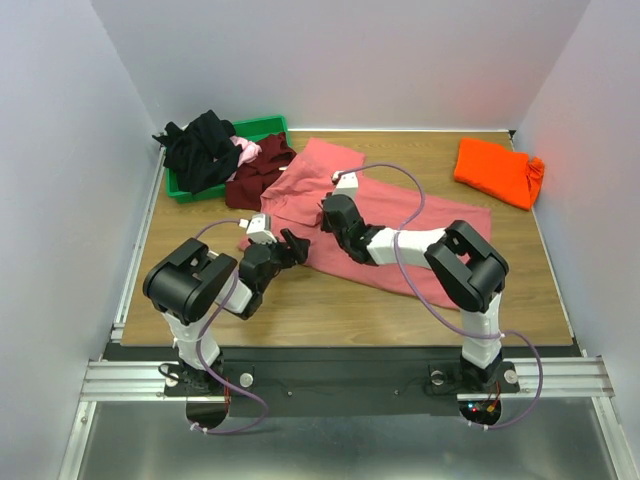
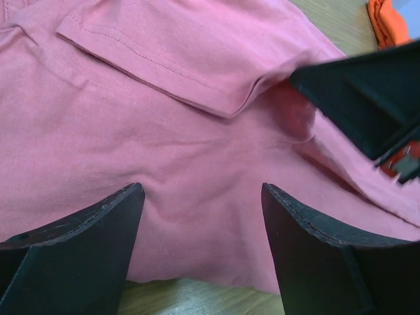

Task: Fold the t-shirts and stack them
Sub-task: Fold the tshirt

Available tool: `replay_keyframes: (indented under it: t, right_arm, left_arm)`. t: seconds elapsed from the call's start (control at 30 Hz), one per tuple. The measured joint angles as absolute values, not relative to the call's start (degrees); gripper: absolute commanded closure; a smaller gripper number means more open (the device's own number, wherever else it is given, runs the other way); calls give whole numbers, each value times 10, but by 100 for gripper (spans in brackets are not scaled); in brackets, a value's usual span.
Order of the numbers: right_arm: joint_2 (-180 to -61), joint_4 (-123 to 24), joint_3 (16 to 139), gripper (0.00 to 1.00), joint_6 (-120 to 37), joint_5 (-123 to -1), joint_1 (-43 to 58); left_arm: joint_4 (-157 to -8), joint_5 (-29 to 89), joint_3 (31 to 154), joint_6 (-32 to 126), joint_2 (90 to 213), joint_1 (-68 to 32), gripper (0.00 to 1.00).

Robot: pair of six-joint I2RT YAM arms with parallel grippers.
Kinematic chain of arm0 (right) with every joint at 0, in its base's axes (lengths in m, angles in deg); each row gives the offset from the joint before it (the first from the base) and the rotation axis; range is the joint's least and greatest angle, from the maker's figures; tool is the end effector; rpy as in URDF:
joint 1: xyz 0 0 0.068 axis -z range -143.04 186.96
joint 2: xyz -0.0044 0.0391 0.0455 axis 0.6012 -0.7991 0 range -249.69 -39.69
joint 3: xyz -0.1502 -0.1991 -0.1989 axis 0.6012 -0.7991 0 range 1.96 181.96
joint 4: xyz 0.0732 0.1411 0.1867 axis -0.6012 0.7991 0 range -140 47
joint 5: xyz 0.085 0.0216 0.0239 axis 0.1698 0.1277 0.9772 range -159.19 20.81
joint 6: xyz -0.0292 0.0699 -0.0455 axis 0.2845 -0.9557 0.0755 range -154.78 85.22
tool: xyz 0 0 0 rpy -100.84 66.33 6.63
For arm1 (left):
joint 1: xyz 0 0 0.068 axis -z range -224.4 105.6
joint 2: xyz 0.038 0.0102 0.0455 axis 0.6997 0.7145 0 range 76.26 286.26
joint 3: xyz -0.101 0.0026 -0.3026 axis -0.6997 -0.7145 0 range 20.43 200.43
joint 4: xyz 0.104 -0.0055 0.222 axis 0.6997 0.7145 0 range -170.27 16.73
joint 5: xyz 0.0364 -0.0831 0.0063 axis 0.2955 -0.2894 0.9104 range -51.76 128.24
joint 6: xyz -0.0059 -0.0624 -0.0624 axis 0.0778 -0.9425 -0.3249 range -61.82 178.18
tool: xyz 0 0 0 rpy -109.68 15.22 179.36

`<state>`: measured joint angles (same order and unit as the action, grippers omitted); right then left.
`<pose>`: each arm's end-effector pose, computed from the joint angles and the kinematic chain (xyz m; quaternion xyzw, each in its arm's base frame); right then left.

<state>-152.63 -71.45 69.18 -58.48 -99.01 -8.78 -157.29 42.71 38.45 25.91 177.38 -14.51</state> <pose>0.3580 0.3113 0.2209 -0.0180 0.8234 0.1210 0.5541 0.2792 -0.1535 0.1844 -0.0415 0.7423 -0.3201 0.5872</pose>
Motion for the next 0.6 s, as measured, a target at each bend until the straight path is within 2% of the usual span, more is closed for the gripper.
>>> replay_keyframes:
  t: [0.13, 0.2, 0.27, 0.3, 0.4, 0.43, 0.53, 0.6]
  right_arm:
    - [-1531, -715, 707, 99, -585, -993, -69]
    - [-1539, -715, 714, 94, -585, -992, -60]
    - [-1550, -714, 724, 86, -585, -992, -50]
    - [-1557, -713, 730, 75, -584, -992, -43]
    - [-1577, -700, 752, 60, -581, -994, -28]
    - [-1581, -697, 755, 51, -578, -995, -24]
    - [-1579, -694, 754, 41, -574, -993, -20]
    - [-1570, -703, 741, 39, -571, -983, -21]
  left_arm:
    - [-1576, 428, 373, 259, 1767, -145, 16]
    - [-1576, 428, 366, 259, 1761, -145, 16]
    - [-1575, 428, 359, 258, 1755, -145, 16]
    - [-1575, 428, 355, 257, 1751, -145, 16]
    - [-1575, 430, 343, 256, 1740, -144, 16]
    - [-1575, 430, 338, 256, 1736, -143, 16]
    - [-1570, 433, 327, 256, 1724, -139, 16]
    - [-1568, 435, 321, 255, 1717, -136, 16]
